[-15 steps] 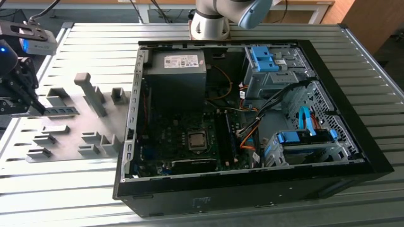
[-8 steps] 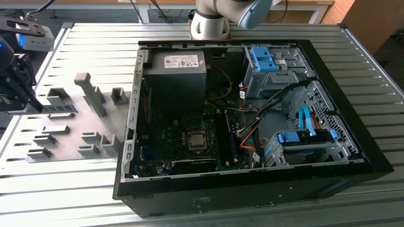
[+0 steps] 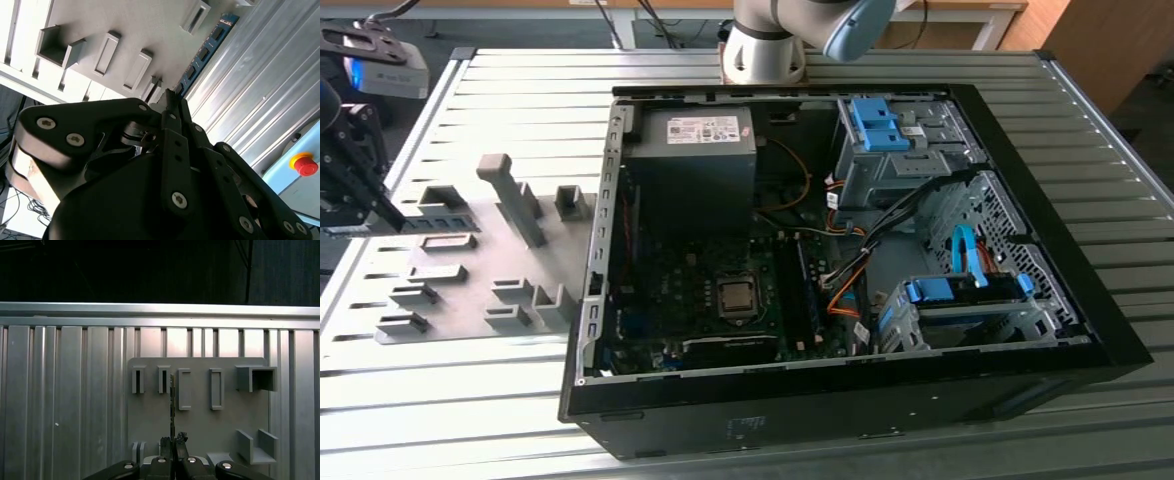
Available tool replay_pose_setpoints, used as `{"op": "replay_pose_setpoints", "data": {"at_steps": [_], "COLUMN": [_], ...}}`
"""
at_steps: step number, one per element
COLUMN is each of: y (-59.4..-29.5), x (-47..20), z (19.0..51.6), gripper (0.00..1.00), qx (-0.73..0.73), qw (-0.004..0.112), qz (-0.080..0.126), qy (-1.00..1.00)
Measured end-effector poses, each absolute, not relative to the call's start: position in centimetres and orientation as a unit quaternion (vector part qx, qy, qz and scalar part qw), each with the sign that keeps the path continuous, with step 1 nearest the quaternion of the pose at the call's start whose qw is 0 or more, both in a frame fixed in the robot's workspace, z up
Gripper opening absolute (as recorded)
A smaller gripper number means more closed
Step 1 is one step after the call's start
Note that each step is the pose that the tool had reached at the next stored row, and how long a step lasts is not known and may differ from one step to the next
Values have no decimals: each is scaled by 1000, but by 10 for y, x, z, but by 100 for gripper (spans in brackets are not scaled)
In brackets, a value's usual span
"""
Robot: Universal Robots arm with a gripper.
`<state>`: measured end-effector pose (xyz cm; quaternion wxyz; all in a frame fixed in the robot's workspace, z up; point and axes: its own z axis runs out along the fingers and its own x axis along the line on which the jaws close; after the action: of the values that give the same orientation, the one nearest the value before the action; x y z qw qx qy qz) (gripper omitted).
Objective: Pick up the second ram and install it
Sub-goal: 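Pick up the second ram and move it above second insertion slot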
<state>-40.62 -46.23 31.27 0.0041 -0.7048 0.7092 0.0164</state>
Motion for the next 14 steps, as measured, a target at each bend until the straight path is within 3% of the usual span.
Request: {"op": "replay_pose_setpoints", "data": {"at_steps": [14], "y": [-462], "x": [-406], "z": [327], "gripper": [14], "qx": [-705], "qw": [4], "qz": [16], "qy": [709]}}
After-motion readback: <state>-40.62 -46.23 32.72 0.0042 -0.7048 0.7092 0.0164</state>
